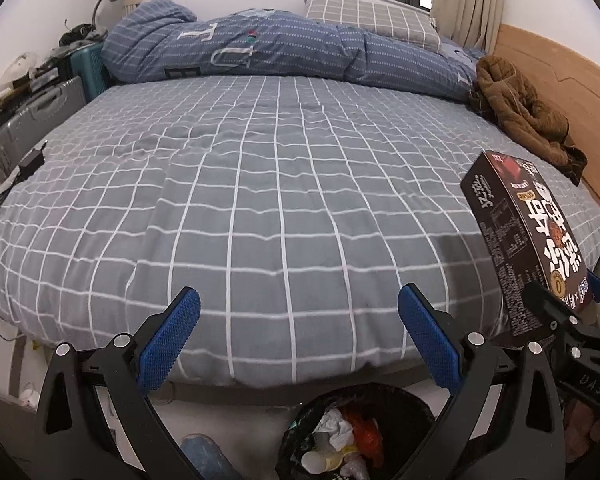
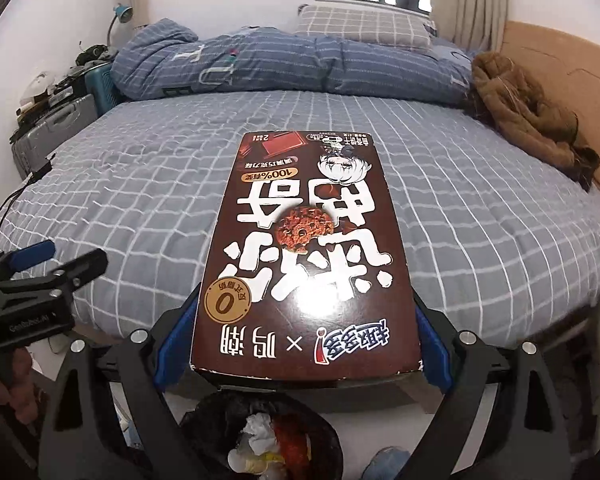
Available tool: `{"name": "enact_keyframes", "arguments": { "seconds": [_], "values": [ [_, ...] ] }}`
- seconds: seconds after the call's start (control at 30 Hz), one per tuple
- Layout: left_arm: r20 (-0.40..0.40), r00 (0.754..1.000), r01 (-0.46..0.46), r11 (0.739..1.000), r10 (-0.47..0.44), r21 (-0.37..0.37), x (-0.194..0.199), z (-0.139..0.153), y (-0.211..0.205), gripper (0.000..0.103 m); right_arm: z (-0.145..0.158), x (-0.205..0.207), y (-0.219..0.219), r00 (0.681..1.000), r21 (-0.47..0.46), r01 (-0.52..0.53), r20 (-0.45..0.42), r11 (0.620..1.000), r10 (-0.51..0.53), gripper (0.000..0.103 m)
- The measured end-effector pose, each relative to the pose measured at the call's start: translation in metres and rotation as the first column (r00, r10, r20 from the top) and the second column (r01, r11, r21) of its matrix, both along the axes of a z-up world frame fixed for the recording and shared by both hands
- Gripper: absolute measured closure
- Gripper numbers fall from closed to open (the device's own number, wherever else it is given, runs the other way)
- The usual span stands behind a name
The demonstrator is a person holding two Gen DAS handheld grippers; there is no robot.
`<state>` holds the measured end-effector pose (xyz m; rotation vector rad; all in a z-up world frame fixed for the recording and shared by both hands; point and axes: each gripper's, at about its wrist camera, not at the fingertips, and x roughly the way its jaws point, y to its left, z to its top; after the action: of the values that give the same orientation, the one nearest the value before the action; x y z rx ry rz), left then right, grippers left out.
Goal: Collect trash
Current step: 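Carry the snack box off the bed over the black bin with the right tool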
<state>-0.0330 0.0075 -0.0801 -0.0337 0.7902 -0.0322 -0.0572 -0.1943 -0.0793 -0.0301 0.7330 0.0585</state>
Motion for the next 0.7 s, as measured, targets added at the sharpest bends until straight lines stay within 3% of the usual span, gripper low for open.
{"name": "enact_keyframes", "arguments": {
  "seconds": [0.1, 0.47, 0.7],
  "values": [
    [-0.026, 1.000, 0.010, 1.000, -0.010, -0.020, -0.009, -0.006, -0.002, 0.006, -0.003, -0.009, -0.004, 1.000, 0.003, -0.005, -0.010, 1.000, 0.005, 0.016],
    [-0.037, 0.999, 0.018, 1.000, -0.017, 0.020, -0.054, -0.018, -0.016, 0.006, -0.007, -0.048, -0.014, 1.000, -0.010, -0.002, -0.028, 1.000, 0.002, 0.016],
    [-0.056, 0.998, 0.040, 0.998, -0.037, 0.047, -0.079, -0.026, -0.026, 0.006, -0.015, -0.065, -0.017, 0.996, 0.010, -0.007, -0.087, 1.000, 0.008, 0.016]
  ]
}}
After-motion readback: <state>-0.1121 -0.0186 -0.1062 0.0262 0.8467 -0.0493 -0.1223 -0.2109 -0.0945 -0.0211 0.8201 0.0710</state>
